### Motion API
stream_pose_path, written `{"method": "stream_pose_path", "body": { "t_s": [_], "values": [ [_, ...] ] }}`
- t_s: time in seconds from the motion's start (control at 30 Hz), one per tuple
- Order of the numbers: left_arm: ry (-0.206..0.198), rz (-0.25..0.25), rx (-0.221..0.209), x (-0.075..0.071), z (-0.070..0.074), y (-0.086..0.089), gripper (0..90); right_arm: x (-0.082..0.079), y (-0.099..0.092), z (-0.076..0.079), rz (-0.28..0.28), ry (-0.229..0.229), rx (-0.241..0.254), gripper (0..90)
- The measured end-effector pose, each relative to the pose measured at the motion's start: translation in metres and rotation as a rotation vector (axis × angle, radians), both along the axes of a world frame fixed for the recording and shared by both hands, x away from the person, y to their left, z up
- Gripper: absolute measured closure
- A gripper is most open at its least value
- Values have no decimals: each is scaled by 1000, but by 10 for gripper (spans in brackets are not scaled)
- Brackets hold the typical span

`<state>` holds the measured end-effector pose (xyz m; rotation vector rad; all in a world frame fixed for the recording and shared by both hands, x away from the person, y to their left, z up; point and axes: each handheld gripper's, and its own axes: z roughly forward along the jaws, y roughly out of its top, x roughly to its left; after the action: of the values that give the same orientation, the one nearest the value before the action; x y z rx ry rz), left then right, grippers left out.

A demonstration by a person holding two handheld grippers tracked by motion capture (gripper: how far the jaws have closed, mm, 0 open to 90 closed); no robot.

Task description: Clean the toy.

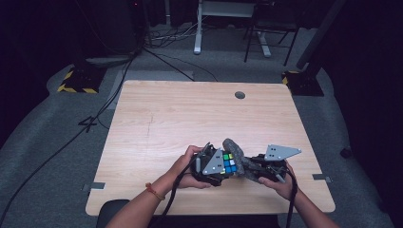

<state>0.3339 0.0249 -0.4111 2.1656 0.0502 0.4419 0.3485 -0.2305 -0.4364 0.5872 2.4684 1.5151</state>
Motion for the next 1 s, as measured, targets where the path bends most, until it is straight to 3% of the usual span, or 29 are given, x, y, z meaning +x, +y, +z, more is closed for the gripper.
{"method": "stream_pose_path", "body": {
  "t_s": [0.07, 0.13, 0.27, 0.4, 0.67, 0.8, 1.0],
  "values": [
    [-9, -11, -18, -1, 3, 0, 330, 2, 3, -6, -3, 16, -43, 762],
    [-16, -14, -19, -3, 5, 0, 330, 4, 4, -10, -4, 31, -42, 762],
    [-13, -6, -16, -1, 3, 1, 328, 4, 3, -10, 2, 34, -10, 766],
    [-8, 3, -3, 0, 1, 1, 328, 1, -2, -1, 14, 29, 51, 767],
    [-4, 24, 53, 3, -5, -3, 328, -9, -1, 12, 18, -27, 89, 769],
    [-8, 28, 97, 2, -9, -8, 330, -17, 4, 18, 37, -73, 68, 768],
    [-5, 26, 68, 1, -6, -5, 335, -16, 3, 18, 15, -102, 36, 766]
  ]
}}
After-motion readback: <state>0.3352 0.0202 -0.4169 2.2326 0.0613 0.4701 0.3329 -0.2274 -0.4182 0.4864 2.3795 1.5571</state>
